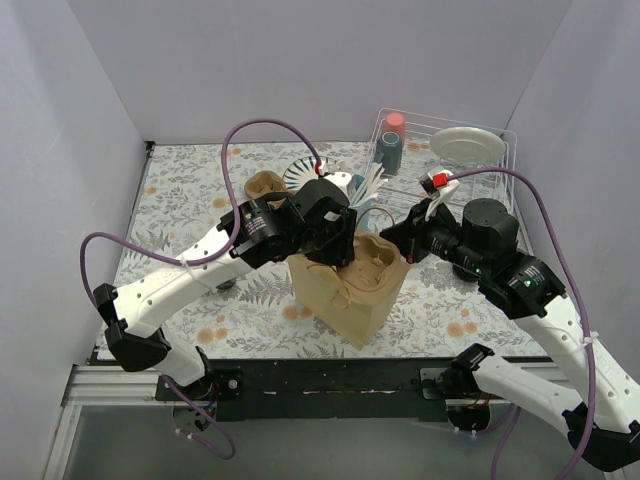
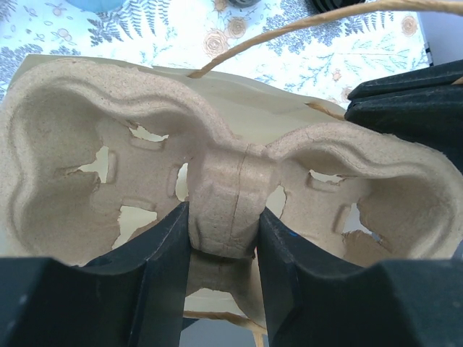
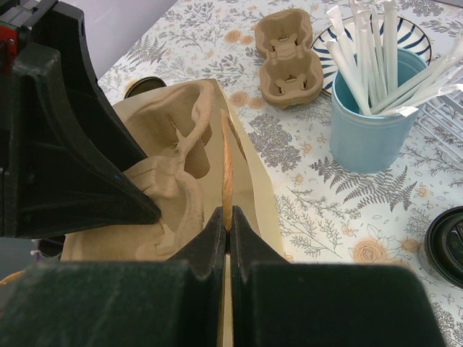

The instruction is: Pack the takeout coffee

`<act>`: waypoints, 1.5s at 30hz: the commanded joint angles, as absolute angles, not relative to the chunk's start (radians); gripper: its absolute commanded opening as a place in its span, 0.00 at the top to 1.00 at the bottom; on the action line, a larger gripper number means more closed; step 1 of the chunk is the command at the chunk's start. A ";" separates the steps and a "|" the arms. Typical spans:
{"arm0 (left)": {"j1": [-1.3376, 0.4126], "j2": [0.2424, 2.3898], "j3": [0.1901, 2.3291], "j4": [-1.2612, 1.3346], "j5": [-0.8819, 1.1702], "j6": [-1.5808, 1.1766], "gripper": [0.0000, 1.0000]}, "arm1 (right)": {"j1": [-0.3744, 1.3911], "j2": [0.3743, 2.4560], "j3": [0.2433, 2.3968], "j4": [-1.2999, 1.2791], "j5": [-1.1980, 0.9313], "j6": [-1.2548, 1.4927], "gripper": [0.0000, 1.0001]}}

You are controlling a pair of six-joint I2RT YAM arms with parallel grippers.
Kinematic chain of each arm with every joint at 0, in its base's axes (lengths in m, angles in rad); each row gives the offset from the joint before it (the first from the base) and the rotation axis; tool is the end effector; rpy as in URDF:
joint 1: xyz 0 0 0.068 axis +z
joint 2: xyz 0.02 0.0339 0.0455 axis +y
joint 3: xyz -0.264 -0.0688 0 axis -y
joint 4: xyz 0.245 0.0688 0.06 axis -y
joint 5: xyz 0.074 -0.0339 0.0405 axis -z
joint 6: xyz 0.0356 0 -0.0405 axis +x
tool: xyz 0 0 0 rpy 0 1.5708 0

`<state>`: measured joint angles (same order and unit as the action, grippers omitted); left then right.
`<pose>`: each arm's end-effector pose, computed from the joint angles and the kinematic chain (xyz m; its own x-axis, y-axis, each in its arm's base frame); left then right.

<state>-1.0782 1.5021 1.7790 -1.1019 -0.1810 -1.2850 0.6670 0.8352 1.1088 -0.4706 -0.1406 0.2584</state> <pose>0.1452 -0.2570 0.4215 -0.8741 -0.3671 -0.3182 -0.1052 0.7825 -0.6138 0.1302 0.1089 0.4118 -0.3328 0.0600 -0.9411 -0.6573 0.7008 0.2771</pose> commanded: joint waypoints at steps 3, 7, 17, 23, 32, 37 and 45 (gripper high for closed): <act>-1.085 1.520 1.830 -1.178 -0.244 -1.201 0.66 | 0.666 0.831 1.132 -0.423 -0.135 0.245 0.99; -1.085 1.522 1.825 -1.175 -0.244 -1.171 0.66 | 0.666 0.833 1.127 -0.420 -0.138 0.249 0.99; -1.095 1.523 1.750 -1.129 -0.213 -1.129 0.64 | 0.666 0.835 1.124 -0.402 -0.141 0.256 0.99; -1.100 1.531 1.717 -1.097 -0.242 -1.109 0.62 | 0.666 0.838 1.117 -0.397 -0.152 0.259 0.99; -1.112 1.536 1.680 -1.069 -0.313 -1.086 0.62 | 0.666 0.834 1.115 -0.400 -0.153 0.255 0.99; -1.115 1.542 1.663 -1.065 -0.307 -1.072 0.62 | 0.666 0.833 1.112 -0.405 -0.155 0.252 0.99; -1.132 1.520 1.549 -1.009 -0.281 -1.103 0.60 | 0.666 0.824 1.085 -0.384 -0.153 0.267 0.99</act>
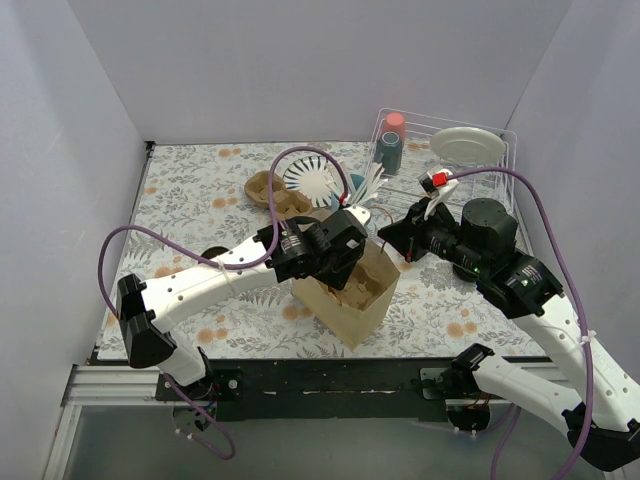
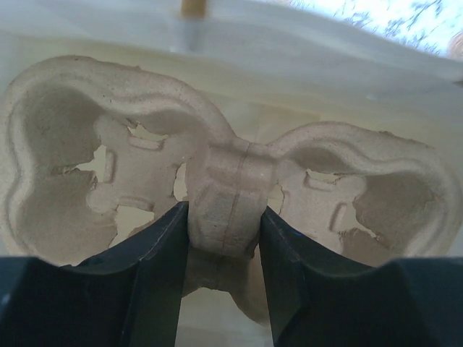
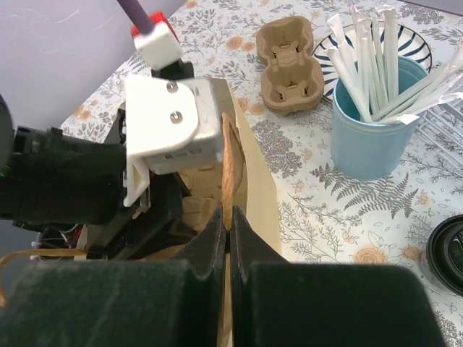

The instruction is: Pack the takeout coffee

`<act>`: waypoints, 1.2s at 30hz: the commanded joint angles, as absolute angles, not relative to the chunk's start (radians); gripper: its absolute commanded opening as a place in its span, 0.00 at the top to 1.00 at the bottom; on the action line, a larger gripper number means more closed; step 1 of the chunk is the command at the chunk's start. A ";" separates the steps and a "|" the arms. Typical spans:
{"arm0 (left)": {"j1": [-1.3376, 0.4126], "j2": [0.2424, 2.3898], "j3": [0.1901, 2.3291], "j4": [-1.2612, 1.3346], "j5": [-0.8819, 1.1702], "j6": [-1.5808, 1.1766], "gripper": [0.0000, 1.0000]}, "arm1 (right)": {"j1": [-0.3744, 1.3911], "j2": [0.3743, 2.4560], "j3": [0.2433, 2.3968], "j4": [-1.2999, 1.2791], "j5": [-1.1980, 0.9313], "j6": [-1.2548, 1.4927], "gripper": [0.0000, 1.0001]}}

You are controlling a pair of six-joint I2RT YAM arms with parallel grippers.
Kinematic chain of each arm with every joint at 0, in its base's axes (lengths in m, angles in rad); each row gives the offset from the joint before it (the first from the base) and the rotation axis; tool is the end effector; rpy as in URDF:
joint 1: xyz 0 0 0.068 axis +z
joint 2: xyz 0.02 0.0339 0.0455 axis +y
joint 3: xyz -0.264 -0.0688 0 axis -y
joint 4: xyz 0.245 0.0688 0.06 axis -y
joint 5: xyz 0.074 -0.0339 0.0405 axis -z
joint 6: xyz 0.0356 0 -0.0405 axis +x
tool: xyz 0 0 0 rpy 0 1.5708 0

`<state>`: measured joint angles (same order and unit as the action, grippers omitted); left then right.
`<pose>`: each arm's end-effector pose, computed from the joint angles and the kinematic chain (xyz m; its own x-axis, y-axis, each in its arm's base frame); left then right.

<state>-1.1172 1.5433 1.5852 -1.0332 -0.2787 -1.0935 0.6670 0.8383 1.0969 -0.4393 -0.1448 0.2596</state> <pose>0.1465 -0.2782 0.3571 -0.8774 -0.1490 -0.4560 0.0410 0.9238 -0.3807 0.1323 0.1107 0.4108 -0.3222 0.0696 -0.9441 -0.6632 0.6951 0.2776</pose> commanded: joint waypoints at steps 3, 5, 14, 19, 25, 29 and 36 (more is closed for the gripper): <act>-1.135 1.529 1.558 -1.019 -0.293 -1.109 0.57 | 0.666 0.821 1.072 -0.380 -0.152 0.271 0.99; -1.135 1.523 1.560 -1.022 -0.305 -1.112 0.53 | 0.666 0.818 1.066 -0.377 -0.150 0.270 0.99; -1.135 1.488 1.549 -1.029 -0.319 -1.134 0.37 | 0.666 0.810 1.057 -0.382 -0.143 0.268 0.99; -1.135 1.476 1.598 -1.042 -0.319 -1.146 0.32 | 0.666 0.810 1.049 -0.383 -0.143 0.270 0.99; -1.137 1.453 1.680 -1.042 -0.288 -1.175 0.29 | 0.664 0.828 1.065 -0.380 -0.133 0.232 0.99; -1.135 1.378 1.678 -0.974 -0.316 -1.201 0.29 | 0.666 0.857 1.091 -0.371 -0.150 0.193 0.98; -1.135 1.304 1.686 -0.949 -0.428 -1.195 0.27 | 0.666 0.919 1.175 -0.390 -0.161 0.109 0.96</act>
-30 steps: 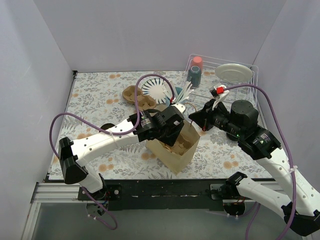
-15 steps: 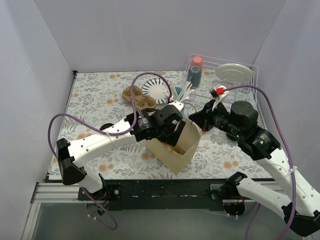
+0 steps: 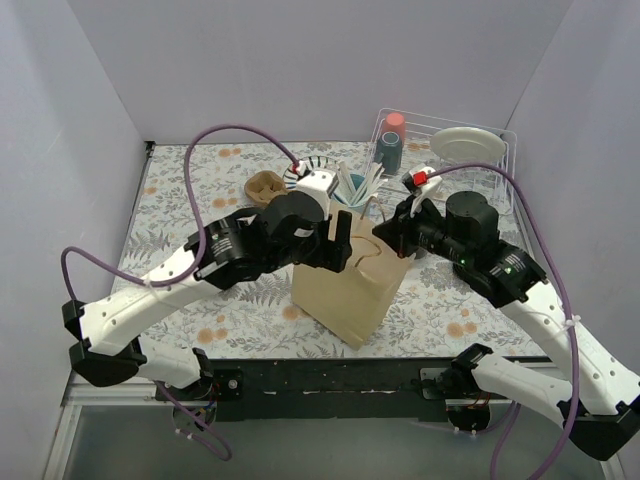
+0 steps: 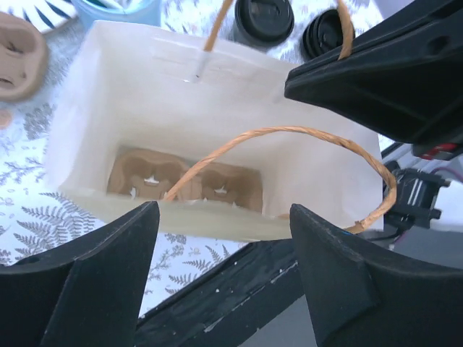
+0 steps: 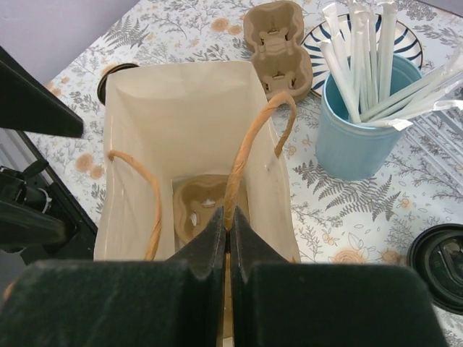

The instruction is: Pack the takeout coffee

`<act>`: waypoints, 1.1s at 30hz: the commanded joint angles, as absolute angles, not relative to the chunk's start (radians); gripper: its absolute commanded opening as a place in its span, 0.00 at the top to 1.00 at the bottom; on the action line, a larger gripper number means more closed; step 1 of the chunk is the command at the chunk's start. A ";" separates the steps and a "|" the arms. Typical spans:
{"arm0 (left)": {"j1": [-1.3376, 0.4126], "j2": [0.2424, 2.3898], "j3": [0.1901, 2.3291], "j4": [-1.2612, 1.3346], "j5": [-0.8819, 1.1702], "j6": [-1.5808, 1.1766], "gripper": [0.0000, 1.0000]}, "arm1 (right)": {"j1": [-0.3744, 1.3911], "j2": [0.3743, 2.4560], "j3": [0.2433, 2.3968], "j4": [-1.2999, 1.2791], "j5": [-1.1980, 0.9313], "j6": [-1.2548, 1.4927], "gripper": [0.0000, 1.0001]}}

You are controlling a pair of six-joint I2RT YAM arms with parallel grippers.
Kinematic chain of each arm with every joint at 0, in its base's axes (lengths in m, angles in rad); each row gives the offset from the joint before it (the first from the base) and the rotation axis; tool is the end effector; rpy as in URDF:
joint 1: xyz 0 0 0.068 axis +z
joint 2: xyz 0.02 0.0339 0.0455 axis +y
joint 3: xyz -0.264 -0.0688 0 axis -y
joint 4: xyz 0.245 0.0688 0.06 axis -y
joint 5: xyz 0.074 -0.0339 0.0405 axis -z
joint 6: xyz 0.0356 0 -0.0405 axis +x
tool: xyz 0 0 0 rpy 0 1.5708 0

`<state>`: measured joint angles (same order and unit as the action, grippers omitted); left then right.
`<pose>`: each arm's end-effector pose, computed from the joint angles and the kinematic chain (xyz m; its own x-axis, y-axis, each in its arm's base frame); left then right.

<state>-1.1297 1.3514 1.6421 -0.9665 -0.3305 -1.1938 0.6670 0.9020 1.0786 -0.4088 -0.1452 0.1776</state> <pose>0.1232 -0.2339 0.4315 -0.7931 -0.3801 -0.4760 0.0268 0.7589 -0.6507 0.1486 0.1236 0.3976 -0.3056 -0.0182 -0.9520 -0.6794 0.7046 0.2047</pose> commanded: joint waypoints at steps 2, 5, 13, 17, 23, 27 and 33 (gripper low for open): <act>-1.134 1.305 1.721 -1.009 -0.483 -1.186 0.25 | 0.666 0.937 1.195 -0.397 -0.175 0.084 0.97; -1.131 1.333 1.790 -1.095 -0.570 -1.157 0.23 | 0.666 0.956 1.229 -0.408 -0.187 0.034 0.99; -0.869 1.373 1.830 -1.166 -0.457 -1.143 0.26 | 0.664 0.983 1.275 -0.455 -0.202 -0.058 0.99; -0.842 1.367 1.769 -1.112 -0.346 -1.111 0.26 | 0.666 1.003 1.298 -0.456 -0.195 -0.048 0.87; -0.830 1.394 1.715 -1.111 -0.288 -1.121 0.27 | 0.666 1.012 1.322 -0.466 -0.164 -0.020 0.77; -0.801 1.411 1.677 -1.104 -0.267 -1.134 0.29 | 0.666 0.996 1.298 -0.468 -0.137 0.008 0.69; -0.741 1.411 1.634 -0.997 -0.178 -1.083 0.30 | 0.664 0.962 1.284 -0.474 -0.063 0.066 0.51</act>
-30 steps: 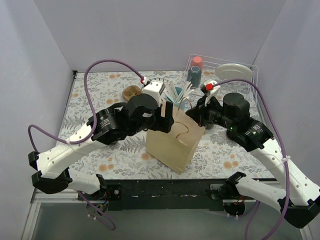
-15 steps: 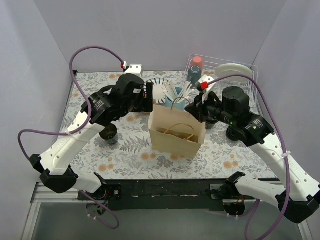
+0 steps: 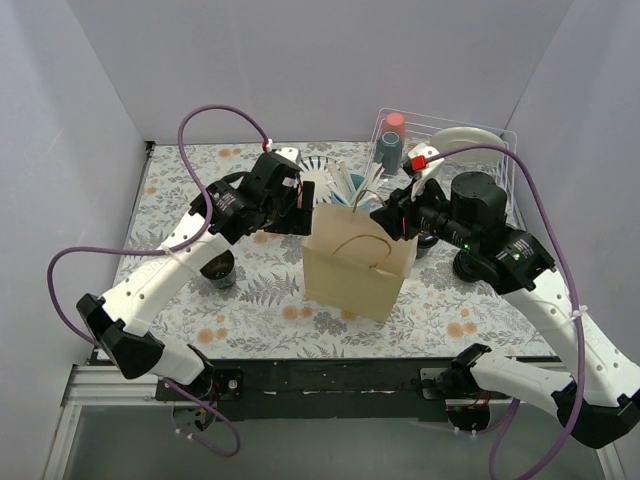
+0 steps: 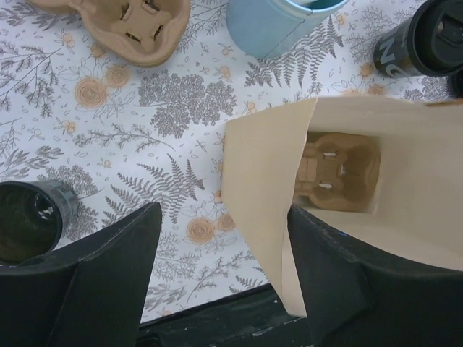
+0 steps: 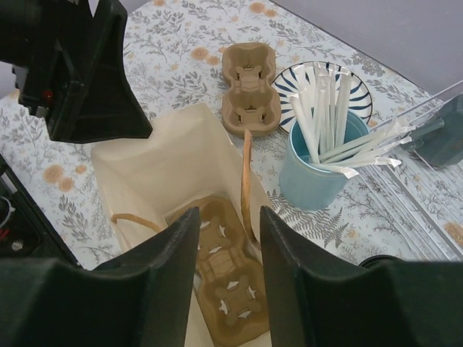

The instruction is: Pack the takeout coffee

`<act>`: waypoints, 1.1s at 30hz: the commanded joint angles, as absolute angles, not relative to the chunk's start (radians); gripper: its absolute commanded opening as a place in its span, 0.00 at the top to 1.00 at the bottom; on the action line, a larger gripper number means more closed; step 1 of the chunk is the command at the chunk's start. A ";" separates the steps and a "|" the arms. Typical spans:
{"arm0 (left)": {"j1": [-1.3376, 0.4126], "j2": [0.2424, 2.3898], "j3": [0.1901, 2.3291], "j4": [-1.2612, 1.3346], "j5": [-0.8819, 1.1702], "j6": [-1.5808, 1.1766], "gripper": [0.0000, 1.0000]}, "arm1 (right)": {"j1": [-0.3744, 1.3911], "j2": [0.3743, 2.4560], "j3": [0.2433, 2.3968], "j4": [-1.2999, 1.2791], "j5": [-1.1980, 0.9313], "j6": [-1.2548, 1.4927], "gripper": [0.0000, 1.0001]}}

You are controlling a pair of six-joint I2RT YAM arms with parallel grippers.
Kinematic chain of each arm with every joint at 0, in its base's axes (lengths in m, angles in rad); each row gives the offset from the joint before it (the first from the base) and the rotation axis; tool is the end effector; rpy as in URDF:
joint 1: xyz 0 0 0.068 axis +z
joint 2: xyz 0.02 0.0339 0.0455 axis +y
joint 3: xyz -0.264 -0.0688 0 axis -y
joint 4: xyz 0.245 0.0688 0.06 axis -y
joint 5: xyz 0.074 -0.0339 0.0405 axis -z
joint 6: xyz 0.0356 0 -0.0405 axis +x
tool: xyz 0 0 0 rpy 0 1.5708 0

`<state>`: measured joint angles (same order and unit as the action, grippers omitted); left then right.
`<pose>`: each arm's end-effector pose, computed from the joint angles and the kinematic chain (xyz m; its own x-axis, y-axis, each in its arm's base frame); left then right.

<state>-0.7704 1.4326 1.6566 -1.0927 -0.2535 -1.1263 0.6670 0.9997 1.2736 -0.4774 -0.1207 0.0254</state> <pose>0.2066 -0.1881 0.4051 -0.7393 -0.5004 -0.4506 -0.2548 0.8273 -0.5007 0.1576 0.1296 0.4375 -0.1767 -0.1070 -0.9784 -0.7025 0.7100 0.0492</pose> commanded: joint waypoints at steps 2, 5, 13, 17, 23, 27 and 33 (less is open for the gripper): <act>-0.726 1.408 1.628 -0.954 -0.131 -1.075 0.30 | 0.666 0.953 1.290 -0.479 -0.040 0.081 0.48; -0.715 1.417 1.617 -0.919 -0.078 -1.058 0.31 | 0.666 0.934 1.298 -0.485 0.021 0.109 0.46; -0.712 1.471 1.644 -0.905 -0.006 -1.019 0.46 | 0.666 0.930 1.335 -0.535 0.110 0.124 0.44; -0.712 1.480 1.631 -0.919 -0.005 -1.023 0.53 | 0.666 0.933 1.339 -0.538 0.181 0.124 0.45; -0.712 1.474 1.623 -0.920 -0.002 -1.019 0.87 | 0.660 0.994 1.406 -0.620 0.377 0.158 0.44; -0.712 1.471 1.646 -0.945 0.080 -1.035 1.00 | 0.628 1.092 1.499 -0.725 0.429 0.161 0.38; -0.712 1.404 1.591 -0.997 0.075 -1.048 1.00 | 0.428 1.209 1.499 -0.796 0.298 0.233 0.30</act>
<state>-0.7155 1.4845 1.6085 -0.9352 0.0490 -1.0393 0.5388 1.1591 1.4902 -0.7223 0.3523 0.1703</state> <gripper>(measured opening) 0.010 0.681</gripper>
